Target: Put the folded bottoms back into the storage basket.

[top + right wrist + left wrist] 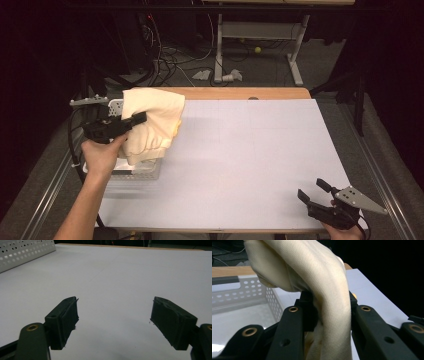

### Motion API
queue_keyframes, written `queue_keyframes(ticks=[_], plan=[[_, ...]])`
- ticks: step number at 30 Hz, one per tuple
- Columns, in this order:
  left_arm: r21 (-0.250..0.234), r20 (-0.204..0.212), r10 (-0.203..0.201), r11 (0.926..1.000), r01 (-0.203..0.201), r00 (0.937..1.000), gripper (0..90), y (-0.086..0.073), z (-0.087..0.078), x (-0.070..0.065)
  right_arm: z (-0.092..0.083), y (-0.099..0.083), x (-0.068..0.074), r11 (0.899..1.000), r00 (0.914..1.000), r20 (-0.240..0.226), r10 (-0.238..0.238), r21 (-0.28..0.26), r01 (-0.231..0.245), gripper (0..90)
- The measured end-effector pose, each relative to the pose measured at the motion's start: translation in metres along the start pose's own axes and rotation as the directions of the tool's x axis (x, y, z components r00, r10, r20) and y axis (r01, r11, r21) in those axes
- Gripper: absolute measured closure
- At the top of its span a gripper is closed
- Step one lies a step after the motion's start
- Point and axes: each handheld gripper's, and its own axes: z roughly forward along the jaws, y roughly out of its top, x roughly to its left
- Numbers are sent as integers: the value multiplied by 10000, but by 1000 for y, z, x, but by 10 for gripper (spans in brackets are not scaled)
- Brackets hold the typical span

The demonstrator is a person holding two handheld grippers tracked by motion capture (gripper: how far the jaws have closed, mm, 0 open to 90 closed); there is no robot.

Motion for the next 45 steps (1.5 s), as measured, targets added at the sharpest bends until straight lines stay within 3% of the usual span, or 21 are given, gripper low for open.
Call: queue_keyframes(ticks=[18, 25, 45], plan=[[-267, -720, -393, 9989, 375, 9966, 684, -5, -13, 21, 0, 0, 0, 10000, 10000, 41, -57, 25, 57, 226], [-131, -1126, -457, 9989, 445, 9926, 685, -6, -8, 29, 0, 0, 1, 10000, 10000, 41, -76, 23, 76, 226], [294, -1694, -990, 9940, 1055, 9806, 683, -13, 14, 55, 0, 0, 1, 10000, 10000, 63, -52, 42, 52, 226]])
